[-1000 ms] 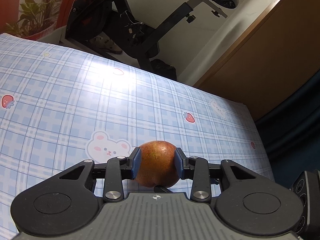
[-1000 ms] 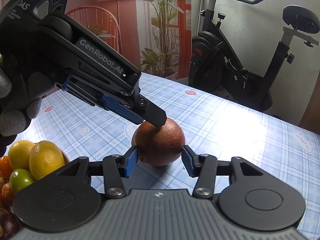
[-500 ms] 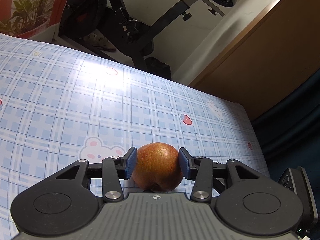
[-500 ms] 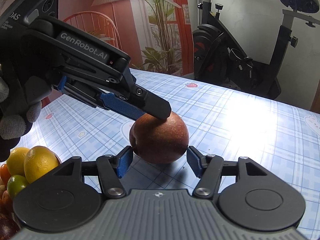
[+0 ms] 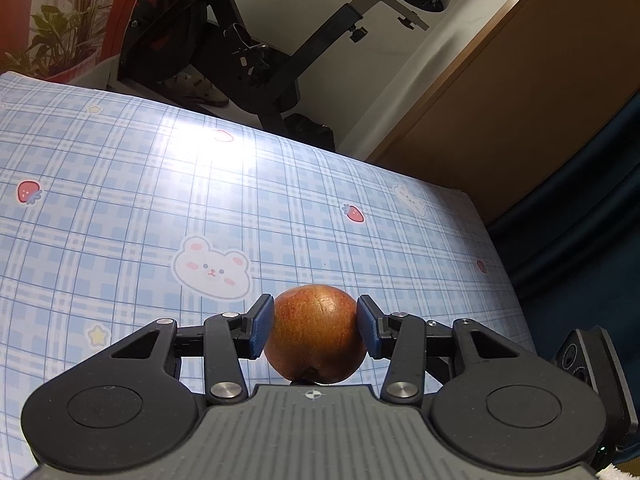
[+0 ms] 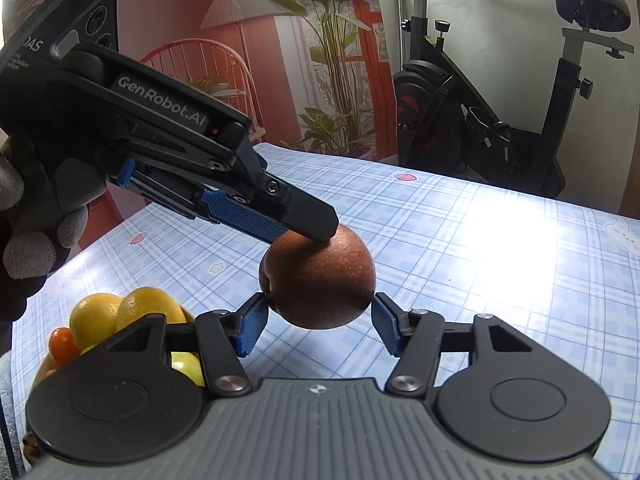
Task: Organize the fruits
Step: 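Carry the brown apple with both tools and lower it onto the plate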
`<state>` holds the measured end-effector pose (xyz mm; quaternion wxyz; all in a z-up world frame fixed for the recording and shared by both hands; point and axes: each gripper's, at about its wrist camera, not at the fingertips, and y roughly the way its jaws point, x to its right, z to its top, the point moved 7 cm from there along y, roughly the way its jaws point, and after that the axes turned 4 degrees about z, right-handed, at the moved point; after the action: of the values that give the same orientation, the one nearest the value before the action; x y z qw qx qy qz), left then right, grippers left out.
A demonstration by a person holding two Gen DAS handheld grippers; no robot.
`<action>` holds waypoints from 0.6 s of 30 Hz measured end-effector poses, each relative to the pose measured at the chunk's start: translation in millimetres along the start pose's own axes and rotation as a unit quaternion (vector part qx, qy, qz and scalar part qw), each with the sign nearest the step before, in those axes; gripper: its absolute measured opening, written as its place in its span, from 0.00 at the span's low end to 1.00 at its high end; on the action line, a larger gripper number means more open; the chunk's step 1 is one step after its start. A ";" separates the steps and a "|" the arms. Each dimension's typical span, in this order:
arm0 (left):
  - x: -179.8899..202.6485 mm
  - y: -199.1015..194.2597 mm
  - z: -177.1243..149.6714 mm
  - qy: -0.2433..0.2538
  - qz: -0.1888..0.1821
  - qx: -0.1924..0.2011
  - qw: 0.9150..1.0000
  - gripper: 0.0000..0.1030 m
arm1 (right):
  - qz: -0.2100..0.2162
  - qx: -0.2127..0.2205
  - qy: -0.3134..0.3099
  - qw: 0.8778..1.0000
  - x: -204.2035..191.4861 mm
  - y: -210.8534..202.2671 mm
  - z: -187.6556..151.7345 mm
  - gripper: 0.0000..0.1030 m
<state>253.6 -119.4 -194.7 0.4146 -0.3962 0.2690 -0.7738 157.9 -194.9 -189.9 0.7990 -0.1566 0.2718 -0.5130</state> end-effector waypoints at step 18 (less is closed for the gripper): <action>-24.2 -98.4 -67.1 -0.018 0.030 0.028 0.999 0.46 | 0.034 0.001 -0.064 0.997 -117.7 -31.8 -10.6 0.55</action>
<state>163.7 -42.5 -167.1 0.4536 -0.3900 0.2515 -0.7608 89.8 -101.6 -149.4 0.8318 -0.1785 0.2248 -0.4751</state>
